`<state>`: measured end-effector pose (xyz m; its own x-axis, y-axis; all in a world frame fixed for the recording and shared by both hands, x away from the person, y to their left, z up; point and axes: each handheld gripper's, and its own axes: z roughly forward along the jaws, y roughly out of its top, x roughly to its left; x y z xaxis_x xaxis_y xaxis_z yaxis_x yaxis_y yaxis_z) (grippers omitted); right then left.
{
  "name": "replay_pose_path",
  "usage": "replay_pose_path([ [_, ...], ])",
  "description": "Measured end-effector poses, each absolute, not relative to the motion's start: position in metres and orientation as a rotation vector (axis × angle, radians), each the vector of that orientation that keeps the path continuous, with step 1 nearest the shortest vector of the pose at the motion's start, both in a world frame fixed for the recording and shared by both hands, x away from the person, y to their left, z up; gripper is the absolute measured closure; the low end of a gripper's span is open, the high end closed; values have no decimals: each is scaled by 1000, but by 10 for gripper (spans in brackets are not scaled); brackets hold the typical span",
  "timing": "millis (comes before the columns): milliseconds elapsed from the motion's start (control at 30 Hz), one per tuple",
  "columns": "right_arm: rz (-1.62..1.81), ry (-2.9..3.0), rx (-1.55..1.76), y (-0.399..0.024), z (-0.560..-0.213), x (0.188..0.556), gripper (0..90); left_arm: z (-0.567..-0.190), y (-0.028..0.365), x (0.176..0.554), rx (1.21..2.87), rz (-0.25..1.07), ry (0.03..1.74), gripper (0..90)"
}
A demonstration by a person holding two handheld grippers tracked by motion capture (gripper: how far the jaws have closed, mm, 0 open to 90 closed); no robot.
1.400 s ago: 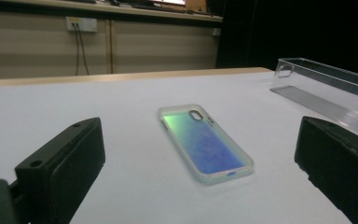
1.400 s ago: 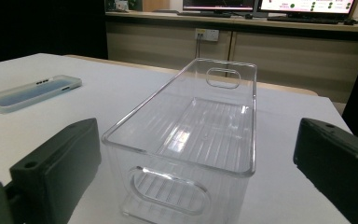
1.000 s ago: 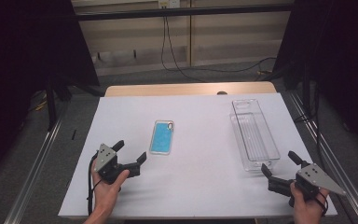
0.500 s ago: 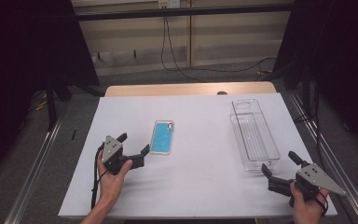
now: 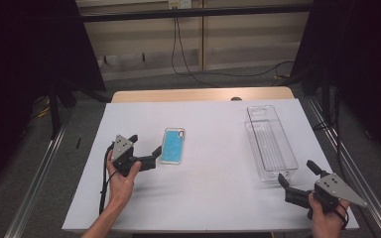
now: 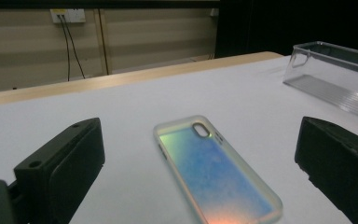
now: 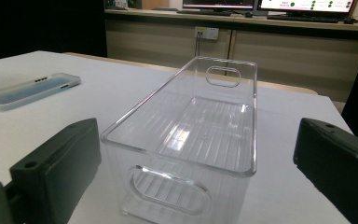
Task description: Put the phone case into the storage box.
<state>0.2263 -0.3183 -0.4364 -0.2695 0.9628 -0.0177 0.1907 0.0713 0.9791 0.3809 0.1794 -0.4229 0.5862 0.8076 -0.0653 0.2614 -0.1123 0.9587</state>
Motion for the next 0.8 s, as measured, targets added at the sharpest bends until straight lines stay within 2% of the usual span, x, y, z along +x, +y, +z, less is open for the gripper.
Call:
replay_pose_path([
  [200, 1271, 1578, 1186, -319, -437, 227, 2, -417, 167, 387, 1720, 521, 896, 39],
  [467, 1276, 1578, 1181, -319, -436, 226, 2, -416, 155, 399, 1777, 511, 895, 33],
  [533, 1278, 1579, 1183, -319, -436, 227, 2, -415, 152, 405, 1840, 483, 871, 35],
  [700, 1282, 1584, 1181, -319, -436, 227, 2, -414, 148, 407, 1828, 413, 879, 35],
  [800, 1281, 1586, 1180, -318, -436, 227, 2, -416, 146, 411, 1865, 442, 908, 35],
])
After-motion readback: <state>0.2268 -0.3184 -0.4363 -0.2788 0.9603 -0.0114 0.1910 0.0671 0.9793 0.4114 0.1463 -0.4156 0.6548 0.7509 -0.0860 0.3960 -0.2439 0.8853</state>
